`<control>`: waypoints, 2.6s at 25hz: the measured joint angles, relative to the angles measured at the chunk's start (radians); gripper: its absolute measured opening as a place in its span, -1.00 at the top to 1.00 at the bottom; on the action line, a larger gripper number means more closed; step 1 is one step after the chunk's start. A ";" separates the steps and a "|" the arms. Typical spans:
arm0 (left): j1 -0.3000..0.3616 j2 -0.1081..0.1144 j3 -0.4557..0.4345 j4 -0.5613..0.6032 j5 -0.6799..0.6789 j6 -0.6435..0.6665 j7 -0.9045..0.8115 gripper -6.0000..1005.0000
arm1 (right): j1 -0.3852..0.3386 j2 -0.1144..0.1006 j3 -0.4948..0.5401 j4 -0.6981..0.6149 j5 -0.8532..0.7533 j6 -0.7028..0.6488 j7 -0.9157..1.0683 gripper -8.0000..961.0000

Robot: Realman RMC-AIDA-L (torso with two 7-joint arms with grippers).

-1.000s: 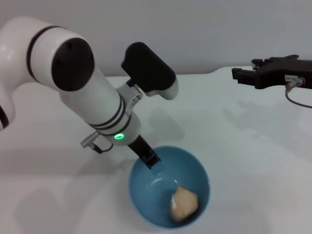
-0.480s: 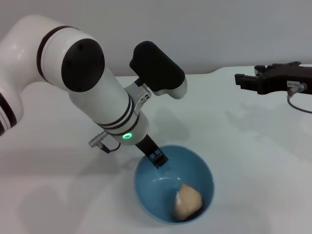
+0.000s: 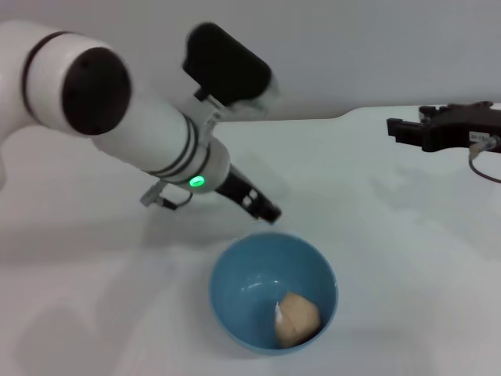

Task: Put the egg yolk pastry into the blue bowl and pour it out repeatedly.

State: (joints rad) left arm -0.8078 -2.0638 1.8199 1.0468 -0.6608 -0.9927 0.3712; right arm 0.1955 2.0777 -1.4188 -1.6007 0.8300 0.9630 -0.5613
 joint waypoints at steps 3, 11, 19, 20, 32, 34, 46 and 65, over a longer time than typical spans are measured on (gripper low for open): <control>0.064 0.001 -0.037 0.031 -0.004 0.126 0.040 -0.25 | -0.011 0.001 -0.001 0.020 0.000 -0.019 0.000 -0.08; 0.440 0.003 0.049 0.168 -0.019 0.871 0.109 -0.40 | -0.078 0.002 -0.024 0.150 0.000 -0.247 0.003 -0.08; 0.609 0.003 0.229 0.019 -0.019 1.565 0.090 -0.40 | -0.156 0.003 -0.166 0.280 -0.008 -0.712 0.001 -0.08; 0.608 0.001 0.256 -0.037 -0.020 1.670 0.074 -0.40 | -0.166 0.004 -0.209 0.302 -0.009 -0.805 0.001 -0.08; 0.533 -0.005 0.322 -0.524 -0.022 2.087 -0.304 -0.39 | -0.050 0.006 -0.789 0.889 -0.001 -1.999 0.028 -0.08; 0.533 -0.005 0.324 -0.557 -0.022 2.108 -0.328 -0.39 | -0.039 0.007 -0.815 0.931 0.001 -2.048 0.056 -0.08; 0.547 -0.005 0.352 -0.649 -0.015 2.112 -0.336 -0.39 | -0.013 0.002 -0.830 1.198 0.060 -2.062 0.680 -0.08; 0.603 -0.006 0.423 -0.654 -0.020 2.116 -0.339 -0.39 | 0.090 0.005 -0.815 1.221 0.182 -1.934 0.263 -0.08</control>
State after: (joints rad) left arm -0.2044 -2.0701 2.2424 0.3926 -0.6806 1.1230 0.0325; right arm 0.2857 2.0831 -2.2340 -0.3802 1.0123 -0.9712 -0.2980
